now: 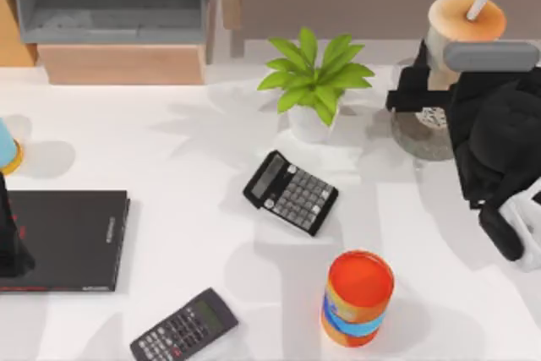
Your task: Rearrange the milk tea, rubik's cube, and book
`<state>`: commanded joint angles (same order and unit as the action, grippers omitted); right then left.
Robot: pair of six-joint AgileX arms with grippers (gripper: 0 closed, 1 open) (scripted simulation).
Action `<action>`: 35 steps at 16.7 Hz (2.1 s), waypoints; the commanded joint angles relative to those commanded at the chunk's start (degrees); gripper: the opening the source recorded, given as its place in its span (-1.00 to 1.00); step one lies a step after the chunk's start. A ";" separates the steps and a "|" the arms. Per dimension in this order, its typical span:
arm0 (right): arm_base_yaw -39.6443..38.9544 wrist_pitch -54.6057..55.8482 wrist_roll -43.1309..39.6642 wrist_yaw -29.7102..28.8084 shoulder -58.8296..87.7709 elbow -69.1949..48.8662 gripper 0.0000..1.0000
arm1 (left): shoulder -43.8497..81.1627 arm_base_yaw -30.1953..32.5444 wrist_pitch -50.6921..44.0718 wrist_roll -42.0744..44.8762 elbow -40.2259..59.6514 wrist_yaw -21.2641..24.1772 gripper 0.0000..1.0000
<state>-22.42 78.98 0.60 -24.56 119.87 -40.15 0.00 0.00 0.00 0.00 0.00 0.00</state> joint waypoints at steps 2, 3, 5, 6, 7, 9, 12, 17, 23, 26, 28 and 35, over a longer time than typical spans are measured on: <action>0.00 0.00 0.00 0.00 0.00 0.00 -0.40 | 0.00 0.00 0.00 0.00 0.00 0.00 1.00; 0.00 0.00 0.00 0.00 0.00 0.00 -0.25 | 0.00 0.00 0.00 0.00 0.00 0.00 1.00; 0.00 0.00 0.00 0.00 0.00 0.00 0.06 | 0.00 0.00 0.00 0.00 0.00 0.00 1.00; 0.00 0.00 0.00 0.00 0.00 0.00 0.21 | 0.00 0.00 0.00 0.00 0.00 0.00 1.00; 0.00 0.00 0.00 0.00 0.00 0.00 0.36 | 0.00 0.00 0.00 0.00 0.00 0.00 1.00; 0.00 0.00 0.00 0.00 0.00 0.00 0.66 | 0.00 0.00 0.00 0.00 0.00 0.00 1.00; 0.00 0.00 0.00 0.00 0.00 0.00 1.00 | 0.00 0.00 0.00 0.00 0.00 0.00 1.00; 0.00 0.00 0.00 0.00 0.00 0.00 1.00 | 0.00 0.00 0.00 0.00 0.00 0.00 1.00; 0.01 1.34 -0.27 -1.24 -1.29 1.79 1.00 | 0.00 0.00 0.00 0.00 0.00 0.00 1.00; -1.40 3.26 -0.13 -2.39 -2.71 5.54 1.00 | 0.00 0.00 0.00 0.00 0.00 0.00 1.00; -2.27 3.72 0.06 -2.27 -2.93 6.65 1.00 | 0.00 0.00 0.00 0.00 0.00 0.00 1.00; -2.46 0.01 0.15 -2.53 -6.46 7.50 1.00 | 0.00 0.00 0.00 0.00 0.00 0.00 1.00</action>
<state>-24.88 78.99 0.76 -27.09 113.41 -32.65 0.00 0.00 0.00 0.00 0.00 0.00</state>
